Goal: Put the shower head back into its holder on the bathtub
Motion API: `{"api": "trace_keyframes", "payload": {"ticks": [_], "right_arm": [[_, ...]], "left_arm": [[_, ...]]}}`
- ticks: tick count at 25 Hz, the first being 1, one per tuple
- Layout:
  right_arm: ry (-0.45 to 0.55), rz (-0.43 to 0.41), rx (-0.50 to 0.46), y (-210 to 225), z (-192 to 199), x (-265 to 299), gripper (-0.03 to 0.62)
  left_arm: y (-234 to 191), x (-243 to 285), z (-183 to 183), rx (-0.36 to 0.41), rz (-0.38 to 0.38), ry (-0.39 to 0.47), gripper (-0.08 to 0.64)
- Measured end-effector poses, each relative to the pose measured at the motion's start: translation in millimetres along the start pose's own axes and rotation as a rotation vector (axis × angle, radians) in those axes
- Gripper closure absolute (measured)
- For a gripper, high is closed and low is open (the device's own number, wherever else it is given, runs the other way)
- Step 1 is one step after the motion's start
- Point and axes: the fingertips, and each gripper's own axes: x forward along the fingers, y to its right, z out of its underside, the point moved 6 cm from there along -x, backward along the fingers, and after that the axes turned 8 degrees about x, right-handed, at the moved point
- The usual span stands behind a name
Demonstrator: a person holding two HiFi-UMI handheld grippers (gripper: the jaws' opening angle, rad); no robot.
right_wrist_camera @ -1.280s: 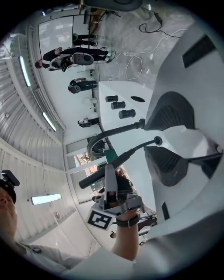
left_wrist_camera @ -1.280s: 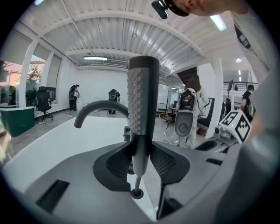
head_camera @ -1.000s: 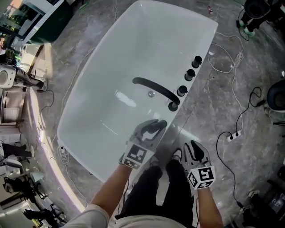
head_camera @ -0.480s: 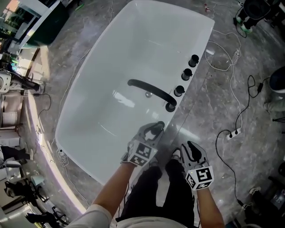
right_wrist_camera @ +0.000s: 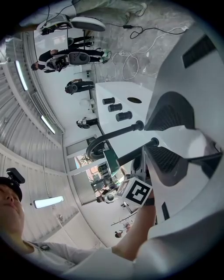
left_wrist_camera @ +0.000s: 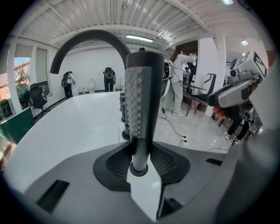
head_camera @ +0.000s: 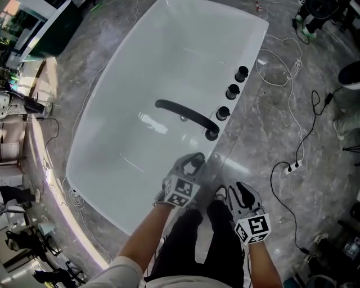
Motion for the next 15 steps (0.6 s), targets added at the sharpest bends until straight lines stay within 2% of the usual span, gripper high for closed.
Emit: {"api": "trace_keyframes", "payload": {"ticks": [7,15], "right_arm": [[0.003,-0.003,0.002,2.1,-1.2,-8.0,0.480],[-0.017,-0.045,-0.007,-10.5,-10.6,-8.4,0.480]], "left_arm": [[4.4,6.8,0.2,0.018,-0.028,0.006,0.428],[3.5,3.0,-6.6,-0.006,-0.034,0.022,0.407]]}}
